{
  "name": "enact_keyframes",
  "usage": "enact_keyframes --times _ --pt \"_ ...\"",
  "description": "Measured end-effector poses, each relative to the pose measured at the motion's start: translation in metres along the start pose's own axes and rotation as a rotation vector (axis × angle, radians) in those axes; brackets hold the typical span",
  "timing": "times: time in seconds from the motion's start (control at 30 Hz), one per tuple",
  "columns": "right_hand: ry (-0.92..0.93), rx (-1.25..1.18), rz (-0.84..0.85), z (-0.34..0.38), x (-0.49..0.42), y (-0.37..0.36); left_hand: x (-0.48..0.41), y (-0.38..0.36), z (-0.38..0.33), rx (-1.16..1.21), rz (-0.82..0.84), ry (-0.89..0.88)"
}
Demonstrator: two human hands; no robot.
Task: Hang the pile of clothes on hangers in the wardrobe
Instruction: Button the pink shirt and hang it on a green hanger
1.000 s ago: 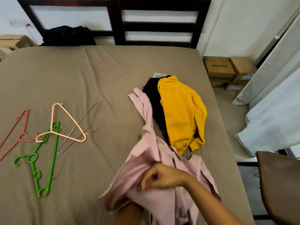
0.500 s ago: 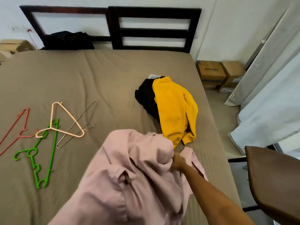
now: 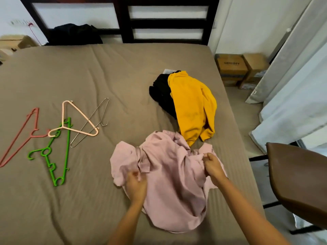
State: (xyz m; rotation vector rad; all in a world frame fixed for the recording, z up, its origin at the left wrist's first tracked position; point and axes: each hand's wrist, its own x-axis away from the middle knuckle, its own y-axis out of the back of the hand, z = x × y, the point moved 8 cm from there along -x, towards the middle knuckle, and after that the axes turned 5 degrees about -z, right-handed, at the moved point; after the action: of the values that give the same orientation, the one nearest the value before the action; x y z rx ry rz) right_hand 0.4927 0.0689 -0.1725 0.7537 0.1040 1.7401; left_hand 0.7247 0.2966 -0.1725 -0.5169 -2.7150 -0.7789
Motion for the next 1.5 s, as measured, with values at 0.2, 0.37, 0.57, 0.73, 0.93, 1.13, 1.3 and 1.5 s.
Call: enact_keyframes --times 0.2,0.37,0.57,0.73,0.93,1.13,1.3,1.5 --pt "0.163 -0.260 0.526 0.096 0.090 -0.024 0.076 -0.078 -0.128 0.070 0.881 -0.345" --pt "0.444 -0.188 0.609 0.171 0.118 0.026 0.081 -0.057 -0.194 -0.258 0.852 -0.808" --pt "0.823 0.439 0.518 0.263 0.133 0.104 0.079 -0.019 -0.268 -0.307 0.880 -0.853" --pt "1.059 0.750 0.041 0.315 0.130 0.157 0.095 0.001 -0.317 -0.563 0.752 -1.026" --pt "1.288 0.323 -0.794 0.360 0.160 0.223 0.145 0.021 -0.325 -0.723 1.151 -0.541" --pt "0.787 -0.395 -0.001 0.361 0.132 0.180 0.163 0.022 -0.345 -0.428 1.021 -0.692" --pt "0.603 -0.476 0.553 0.363 0.154 0.130 0.152 0.036 -0.385 0.039 0.655 -0.985" --pt "0.538 -0.536 0.678 0.388 0.184 0.119 0.167 0.054 -0.423 0.201 0.530 -1.039"
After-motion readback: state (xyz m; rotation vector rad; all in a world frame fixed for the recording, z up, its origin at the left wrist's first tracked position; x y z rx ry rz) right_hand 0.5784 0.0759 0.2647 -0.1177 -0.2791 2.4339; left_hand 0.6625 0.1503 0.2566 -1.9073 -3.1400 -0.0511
